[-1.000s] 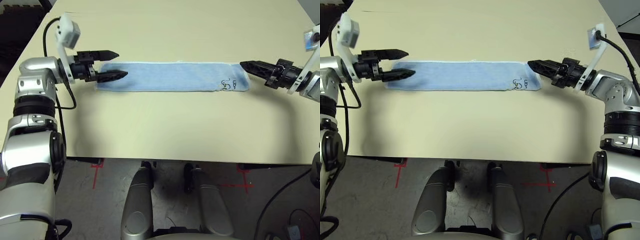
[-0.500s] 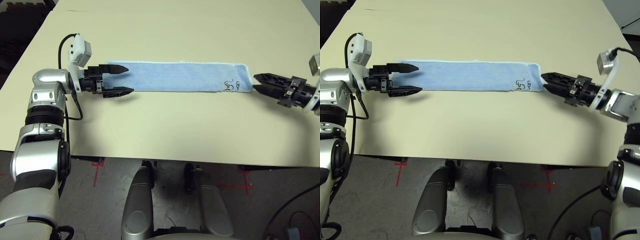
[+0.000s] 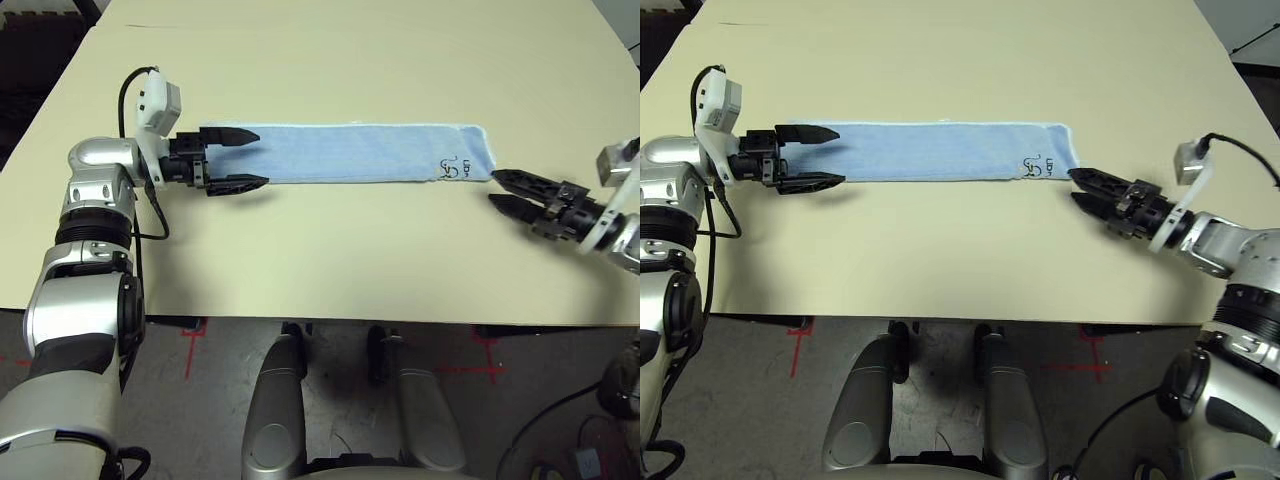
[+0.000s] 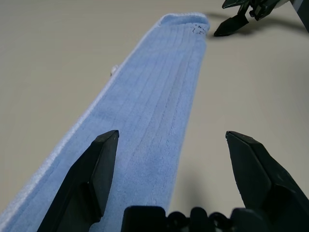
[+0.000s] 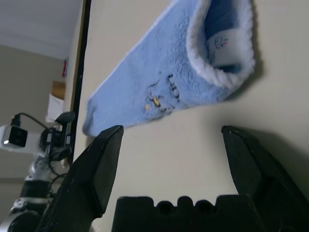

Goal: Fold the towel and set it aside.

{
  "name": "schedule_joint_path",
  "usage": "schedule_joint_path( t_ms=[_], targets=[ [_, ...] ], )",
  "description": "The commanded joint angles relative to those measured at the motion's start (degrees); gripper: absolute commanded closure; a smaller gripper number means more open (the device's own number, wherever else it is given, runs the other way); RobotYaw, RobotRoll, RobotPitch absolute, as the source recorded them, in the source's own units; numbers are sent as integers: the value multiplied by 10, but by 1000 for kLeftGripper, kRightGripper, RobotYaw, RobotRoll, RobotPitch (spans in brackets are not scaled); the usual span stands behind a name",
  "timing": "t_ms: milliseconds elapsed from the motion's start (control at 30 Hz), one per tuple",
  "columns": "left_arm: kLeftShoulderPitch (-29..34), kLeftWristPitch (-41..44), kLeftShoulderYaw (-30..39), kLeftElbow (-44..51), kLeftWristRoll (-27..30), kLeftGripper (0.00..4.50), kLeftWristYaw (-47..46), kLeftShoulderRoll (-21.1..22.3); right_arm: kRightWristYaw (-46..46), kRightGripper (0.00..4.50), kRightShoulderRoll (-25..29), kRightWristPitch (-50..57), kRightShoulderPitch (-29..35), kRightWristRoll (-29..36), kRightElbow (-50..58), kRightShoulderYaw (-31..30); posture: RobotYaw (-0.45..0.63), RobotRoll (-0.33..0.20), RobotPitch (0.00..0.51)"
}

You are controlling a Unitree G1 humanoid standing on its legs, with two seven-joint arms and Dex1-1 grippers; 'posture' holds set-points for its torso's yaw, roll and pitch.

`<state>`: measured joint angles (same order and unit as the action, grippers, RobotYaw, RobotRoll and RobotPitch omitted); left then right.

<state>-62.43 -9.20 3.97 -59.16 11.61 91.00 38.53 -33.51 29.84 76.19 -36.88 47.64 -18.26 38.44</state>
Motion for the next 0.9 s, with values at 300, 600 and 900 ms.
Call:
schedule_joint_path(
  t_ms=[300,600,900],
  targets=[
    [-6,-3,-3,6,-5,11,9,4,41,27,-13,-91,-22,-12,-58,-24,32,0,317],
    [0,0,-7,13,-7,0,11,3,74,937,-27,-97,4,10,-30,-3,21,0,314],
    [5,4,-12,19,-6,0,13,-1,146,4269,-66,-103,53,64,35,43,11,0,312]
  ],
)
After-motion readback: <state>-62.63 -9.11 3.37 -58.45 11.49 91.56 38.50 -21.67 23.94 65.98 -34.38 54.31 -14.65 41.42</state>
